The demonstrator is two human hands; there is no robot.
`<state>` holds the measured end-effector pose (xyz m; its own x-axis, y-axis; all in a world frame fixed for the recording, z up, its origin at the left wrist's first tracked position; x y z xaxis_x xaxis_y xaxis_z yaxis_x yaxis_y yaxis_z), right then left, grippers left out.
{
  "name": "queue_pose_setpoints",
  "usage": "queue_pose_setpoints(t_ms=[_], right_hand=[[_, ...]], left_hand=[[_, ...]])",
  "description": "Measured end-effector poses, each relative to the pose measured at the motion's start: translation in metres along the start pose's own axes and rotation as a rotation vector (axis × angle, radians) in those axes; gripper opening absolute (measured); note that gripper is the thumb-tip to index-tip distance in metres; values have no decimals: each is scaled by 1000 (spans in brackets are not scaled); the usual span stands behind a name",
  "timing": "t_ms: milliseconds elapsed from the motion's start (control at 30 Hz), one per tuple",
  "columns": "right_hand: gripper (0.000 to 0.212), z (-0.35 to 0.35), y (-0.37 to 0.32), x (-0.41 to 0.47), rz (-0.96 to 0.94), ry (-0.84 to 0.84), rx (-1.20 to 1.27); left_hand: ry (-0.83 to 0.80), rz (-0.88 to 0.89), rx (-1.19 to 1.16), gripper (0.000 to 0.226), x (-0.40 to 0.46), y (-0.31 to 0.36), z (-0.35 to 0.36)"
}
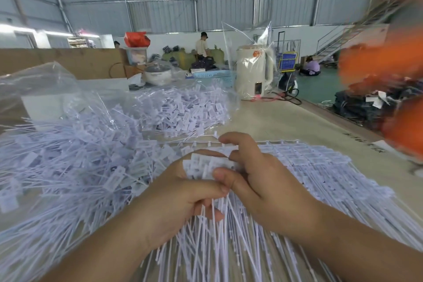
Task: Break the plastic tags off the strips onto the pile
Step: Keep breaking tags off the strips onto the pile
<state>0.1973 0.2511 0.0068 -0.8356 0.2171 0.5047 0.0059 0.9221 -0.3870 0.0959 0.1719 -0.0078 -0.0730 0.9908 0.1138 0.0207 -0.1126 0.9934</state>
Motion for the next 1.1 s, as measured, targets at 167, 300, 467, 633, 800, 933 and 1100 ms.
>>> queue_pose_setpoints(t_ms=[167, 300, 467, 633, 800, 933, 1100], right_hand=[[56, 2, -8, 2, -16, -87, -122], [51, 0, -13, 2, -23, -83, -203], [49, -4, -6, 1, 8, -136, -208], [38, -6, -9, -1, 10, -85, -203], [38, -11, -21, -3, -32, 45, -134], [42, -3, -22, -2, -71, -32, -67], [64, 3, -18, -1, -81, -96, -148]], left_hand=[[122, 16, 107, 25, 1, 0, -2], [265, 25, 145, 32, -3, 6, -14], [320, 71, 58, 36, -7, 12, -30], [330, 92, 86, 20, -4, 10, -28], [308, 91, 93, 35, -5, 7, -29], [131, 100, -89, 26, -2, 5, -13], [52, 52, 27, 28, -3, 8, -5]])
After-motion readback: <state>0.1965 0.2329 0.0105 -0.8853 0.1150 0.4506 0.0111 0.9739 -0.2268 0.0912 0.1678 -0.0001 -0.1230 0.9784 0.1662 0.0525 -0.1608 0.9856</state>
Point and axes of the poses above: each hand's wrist, its own x-axis towards the middle knuckle, its own z-axis out of the palm, y = z × x, the point moved 5 cm from there along x, towards the middle knuckle, and after that the axes turned 9 degrees about -y, right-handed, at the moved point
